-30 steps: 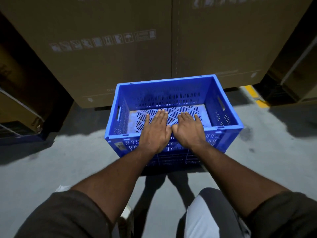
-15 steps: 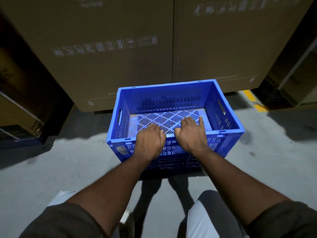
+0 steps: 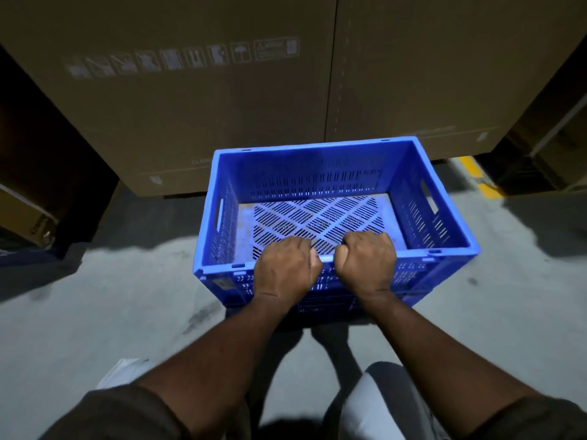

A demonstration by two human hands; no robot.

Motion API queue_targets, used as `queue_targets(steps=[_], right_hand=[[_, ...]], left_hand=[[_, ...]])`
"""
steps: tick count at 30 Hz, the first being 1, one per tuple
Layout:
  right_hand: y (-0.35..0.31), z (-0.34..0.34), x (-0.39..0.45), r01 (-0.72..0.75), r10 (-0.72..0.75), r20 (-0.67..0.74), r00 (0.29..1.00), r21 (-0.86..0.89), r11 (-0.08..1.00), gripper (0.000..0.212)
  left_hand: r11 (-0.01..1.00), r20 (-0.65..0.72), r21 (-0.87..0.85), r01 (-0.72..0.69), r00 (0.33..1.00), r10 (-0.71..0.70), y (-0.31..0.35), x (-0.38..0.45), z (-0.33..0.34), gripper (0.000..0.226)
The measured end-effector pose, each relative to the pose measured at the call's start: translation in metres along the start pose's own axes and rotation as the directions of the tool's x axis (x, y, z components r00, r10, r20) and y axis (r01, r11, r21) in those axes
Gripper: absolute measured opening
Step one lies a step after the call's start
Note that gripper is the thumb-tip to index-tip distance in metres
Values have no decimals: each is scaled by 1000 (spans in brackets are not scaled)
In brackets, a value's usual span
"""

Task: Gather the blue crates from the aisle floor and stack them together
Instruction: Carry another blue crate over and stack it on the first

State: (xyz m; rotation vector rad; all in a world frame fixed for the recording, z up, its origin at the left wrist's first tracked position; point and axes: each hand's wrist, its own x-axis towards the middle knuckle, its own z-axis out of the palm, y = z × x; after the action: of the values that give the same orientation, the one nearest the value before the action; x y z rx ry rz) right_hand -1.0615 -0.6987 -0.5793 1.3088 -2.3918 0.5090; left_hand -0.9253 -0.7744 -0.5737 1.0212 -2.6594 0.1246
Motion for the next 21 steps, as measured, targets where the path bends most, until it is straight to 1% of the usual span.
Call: queue_targets(steps=[3,5,8,10,11,13,14,15,16,18,21], right_hand=[[-1,1,-1,3,-3,-2,1000,-14,1000,19],[-4,-2,2,10,-8,61,998,-27,1000,19],[-7,-15,9,28,-14,260,966,-49,998,26],[-8,-23,14,67,-23,412,911,-92,994,37],[-8,-26,15,92,-22,482,876,-121,988,41],[-11,-41,16,62,39,569,821,-157,986,46],[-14,-53,17,18,85,584,807,-169,985,49],[-18,-67,19,-23,124,600,790,-173,985,51],[-23,-83,22,-49,142,613,777,-165,985,52],[-36,-122,31,-79,144,617,774,-131,988,54],[-52,-186,53,-134,145,635,758,-67,989,49]], left_hand=[[1000,90,12,-9,996,8,1,0,-3,36],[1000,181,22,-13,983,9,-1,1,-4,42],[1000,318,5,5,948,-6,-2,6,-11,58],[1000,406,3,3,914,-4,-1,12,-18,67],[1000,457,19,25,889,-31,0,14,-24,75],[988,525,79,131,838,-152,1,16,-43,94],[976,532,106,191,818,-218,1,18,-56,99],[964,531,124,237,804,-266,2,20,-70,100],[957,528,134,259,799,-290,2,22,-87,95],[958,507,133,253,814,-285,2,26,-128,82],[953,468,124,276,831,-302,0,34,-197,72]])
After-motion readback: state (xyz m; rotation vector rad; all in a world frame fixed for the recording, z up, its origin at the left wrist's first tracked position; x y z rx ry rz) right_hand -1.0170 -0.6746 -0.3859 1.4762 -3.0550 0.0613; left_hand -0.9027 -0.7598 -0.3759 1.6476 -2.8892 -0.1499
